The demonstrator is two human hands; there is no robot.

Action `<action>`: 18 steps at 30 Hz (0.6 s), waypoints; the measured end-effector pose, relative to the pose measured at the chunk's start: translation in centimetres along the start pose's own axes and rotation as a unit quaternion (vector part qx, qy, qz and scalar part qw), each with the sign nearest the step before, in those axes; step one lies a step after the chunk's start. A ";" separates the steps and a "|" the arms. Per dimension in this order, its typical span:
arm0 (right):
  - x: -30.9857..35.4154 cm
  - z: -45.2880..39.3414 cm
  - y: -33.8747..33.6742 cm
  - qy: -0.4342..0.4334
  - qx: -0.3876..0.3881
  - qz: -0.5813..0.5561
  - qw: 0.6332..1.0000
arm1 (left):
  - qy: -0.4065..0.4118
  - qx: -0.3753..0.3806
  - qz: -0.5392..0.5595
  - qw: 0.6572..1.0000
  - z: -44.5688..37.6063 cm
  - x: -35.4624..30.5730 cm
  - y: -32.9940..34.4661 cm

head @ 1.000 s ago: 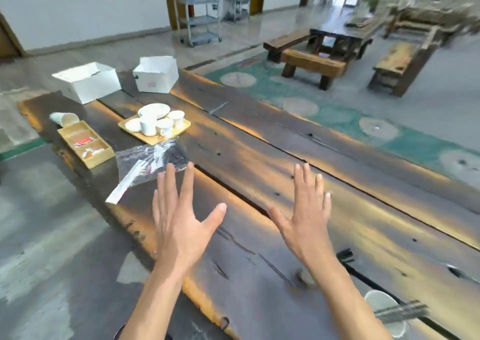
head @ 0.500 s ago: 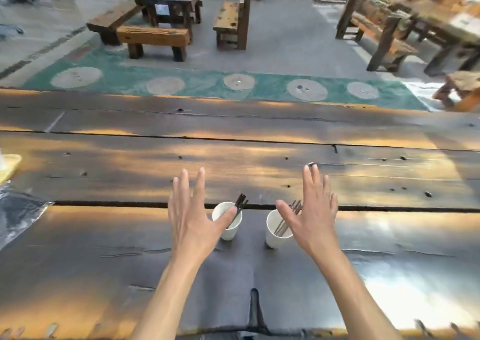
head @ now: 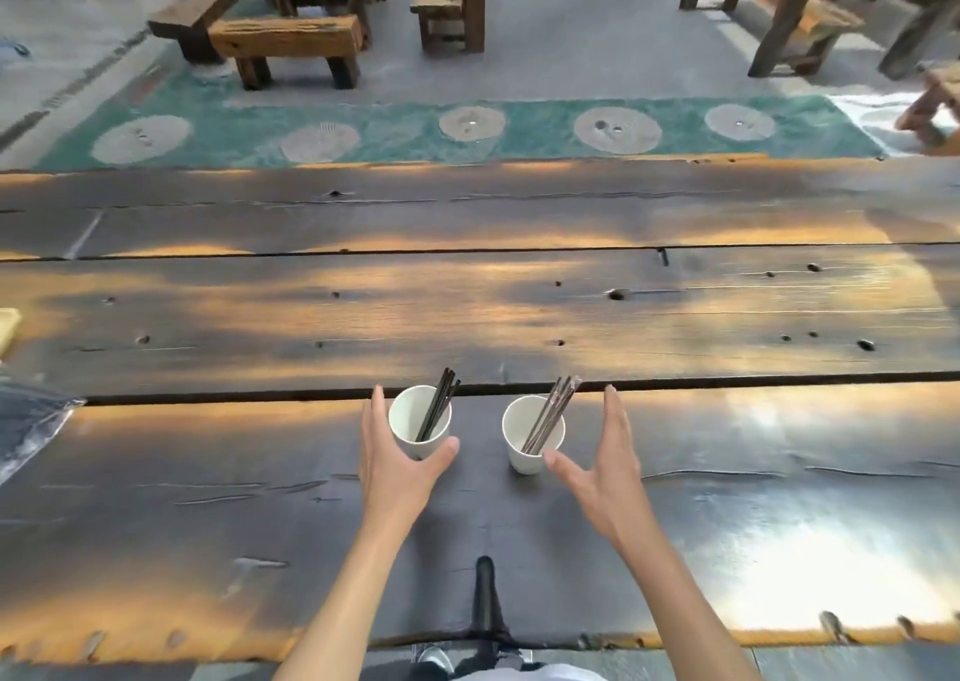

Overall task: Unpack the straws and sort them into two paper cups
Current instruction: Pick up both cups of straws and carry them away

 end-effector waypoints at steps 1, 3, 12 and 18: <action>-0.8 -0.2 0.7 0.016 0.021 -0.017 1.000 | -0.020 -0.005 0.028 0.999 -0.1 0.7 0.3; -2.2 -0.3 2.2 0.044 0.066 -0.051 0.996 | -0.054 -0.011 0.067 0.996 -0.1 1.8 0.8; -5.1 -1.9 6.3 0.109 0.107 -0.210 0.966 | -0.120 0.006 0.111 0.987 -1.8 4.7 2.6; -4.9 -3.5 7.3 0.099 0.089 -0.249 0.959 | -0.118 0.034 0.156 0.980 -3.2 5.5 3.8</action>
Point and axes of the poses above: each hand's wrist, its own z-axis away from the middle knuckle, its own y-axis out of the palm, x = y × z, the point moved 5 cm from there along -z, towards the middle knuckle, and after that the axes turned 4 degrees about x, right-handed, at the moved point
